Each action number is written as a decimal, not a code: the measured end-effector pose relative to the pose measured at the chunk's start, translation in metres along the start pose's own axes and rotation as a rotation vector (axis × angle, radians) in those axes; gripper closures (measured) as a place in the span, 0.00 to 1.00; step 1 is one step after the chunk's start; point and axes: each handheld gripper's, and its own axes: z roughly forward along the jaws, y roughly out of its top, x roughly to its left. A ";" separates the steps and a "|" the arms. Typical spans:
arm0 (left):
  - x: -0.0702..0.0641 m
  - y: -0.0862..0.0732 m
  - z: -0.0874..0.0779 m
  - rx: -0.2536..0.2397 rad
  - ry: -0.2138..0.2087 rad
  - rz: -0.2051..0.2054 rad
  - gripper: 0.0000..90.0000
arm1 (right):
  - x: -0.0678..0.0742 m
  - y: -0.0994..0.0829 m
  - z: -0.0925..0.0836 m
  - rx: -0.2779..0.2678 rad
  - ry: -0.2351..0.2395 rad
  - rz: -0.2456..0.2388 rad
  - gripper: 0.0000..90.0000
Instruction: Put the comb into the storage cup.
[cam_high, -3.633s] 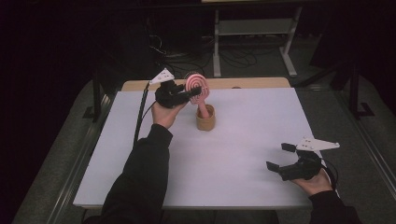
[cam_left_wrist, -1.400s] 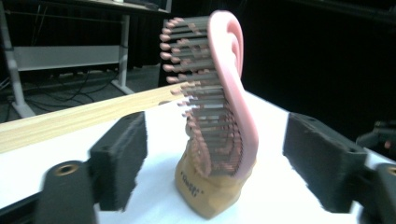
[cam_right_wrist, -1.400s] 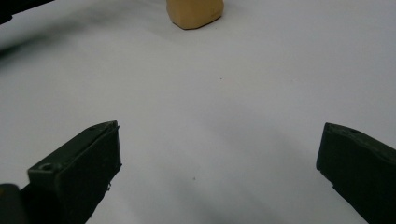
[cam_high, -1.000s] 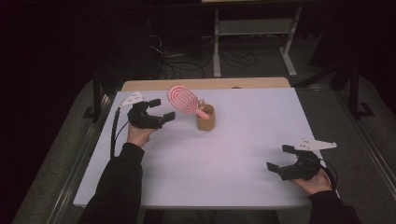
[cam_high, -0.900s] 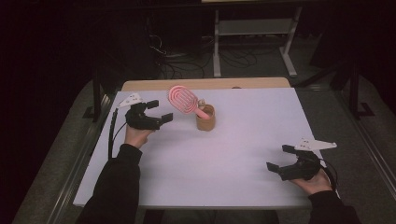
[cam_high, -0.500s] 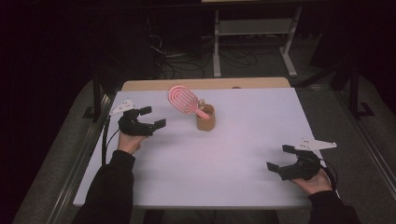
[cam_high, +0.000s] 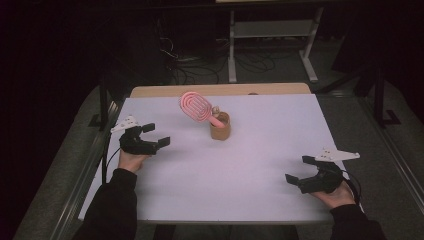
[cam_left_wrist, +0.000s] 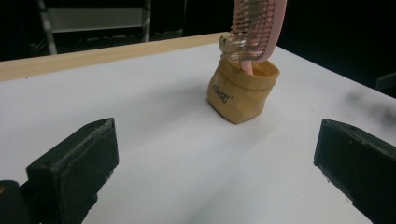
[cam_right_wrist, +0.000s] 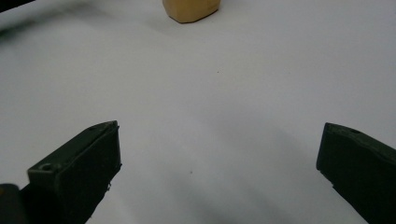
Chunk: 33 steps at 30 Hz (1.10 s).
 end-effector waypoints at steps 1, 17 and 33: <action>0.000 -0.001 -0.002 0.001 0.002 -0.001 0.00 | 0.000 0.000 0.000 -0.001 0.000 0.000 0.00; -0.011 -0.023 -0.029 -0.020 0.040 0.003 0.00 | -0.001 0.000 0.000 -0.003 0.005 0.012 0.00; -0.024 -0.046 -0.057 -0.060 0.122 0.046 0.00 | -0.002 -0.001 0.000 -0.002 0.007 0.017 0.00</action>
